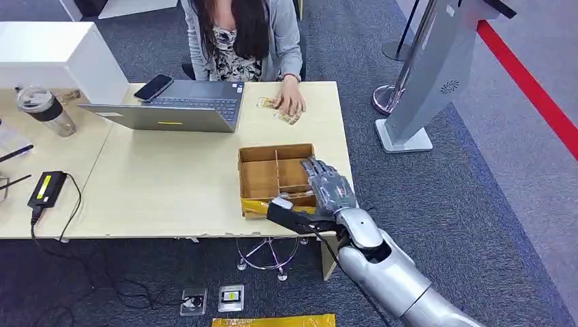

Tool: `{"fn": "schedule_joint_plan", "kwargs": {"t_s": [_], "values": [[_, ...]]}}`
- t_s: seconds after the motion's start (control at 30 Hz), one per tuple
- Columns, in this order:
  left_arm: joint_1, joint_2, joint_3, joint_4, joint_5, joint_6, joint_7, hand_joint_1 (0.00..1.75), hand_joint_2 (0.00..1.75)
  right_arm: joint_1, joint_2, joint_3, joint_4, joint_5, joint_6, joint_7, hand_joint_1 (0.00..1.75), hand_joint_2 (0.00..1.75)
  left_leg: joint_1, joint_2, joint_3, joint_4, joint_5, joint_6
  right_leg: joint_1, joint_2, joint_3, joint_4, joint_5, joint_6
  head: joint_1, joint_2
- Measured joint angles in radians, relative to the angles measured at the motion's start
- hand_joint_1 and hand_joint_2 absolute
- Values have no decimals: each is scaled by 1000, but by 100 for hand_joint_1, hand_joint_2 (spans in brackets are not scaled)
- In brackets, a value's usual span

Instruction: Pass the card to the sensor for recognition and then transmit it.

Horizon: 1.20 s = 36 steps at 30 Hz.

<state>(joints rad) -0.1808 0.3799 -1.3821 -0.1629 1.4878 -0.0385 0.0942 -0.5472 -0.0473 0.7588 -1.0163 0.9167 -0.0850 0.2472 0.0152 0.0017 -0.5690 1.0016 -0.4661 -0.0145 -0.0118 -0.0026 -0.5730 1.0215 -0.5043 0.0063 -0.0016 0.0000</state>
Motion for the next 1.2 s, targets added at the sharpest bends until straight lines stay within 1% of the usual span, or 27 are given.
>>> {"fn": "schedule_joint_plan", "kwargs": {"t_s": [0.23, 0.77, 1.13, 1.17, 1.2], "values": [[0, -3, 0, 0, -4, -1, 0, 0, 0, 2, 5, -1, 31, 5, -35, -18, 0, 175, 0, 0, 0, 0, 0, 0, 0, 0, 0, 0, 0, 0, 0, 0], [-11, -5, 0, 0, -10, -6, 5, 0, 0, -4, 25, -2, 79, 22, -52, -25, 0, 175, 0, 0, 0, 0, 0, 0, 0, 0, 0, 0, 0, 0, 0, 0], [-11, -5, 0, 0, -10, -6, 7, 0, 0, -16, 43, -2, 120, 18, -56, -53, 0, 175, 0, 0, 0, 0, 0, 0, 0, 0, 0, 0, 0, 0, 0, 0], [-11, -5, -1, 0, -10, -6, 7, 0, 0, -16, 44, -2, 122, 18, -56, -55, 89, 175, 0, 0, 0, 0, 0, 0, 0, 0, 0, 0, 0, 0, 0, 0], [-11, -5, 0, 0, -10, -6, 7, 0, 0, -17, 44, -2, 124, 18, -56, -58, 168, 175, 0, 0, 0, 0, 0, 0, 0, 0, 0, 0, 0, 0, 0, 0]]}}
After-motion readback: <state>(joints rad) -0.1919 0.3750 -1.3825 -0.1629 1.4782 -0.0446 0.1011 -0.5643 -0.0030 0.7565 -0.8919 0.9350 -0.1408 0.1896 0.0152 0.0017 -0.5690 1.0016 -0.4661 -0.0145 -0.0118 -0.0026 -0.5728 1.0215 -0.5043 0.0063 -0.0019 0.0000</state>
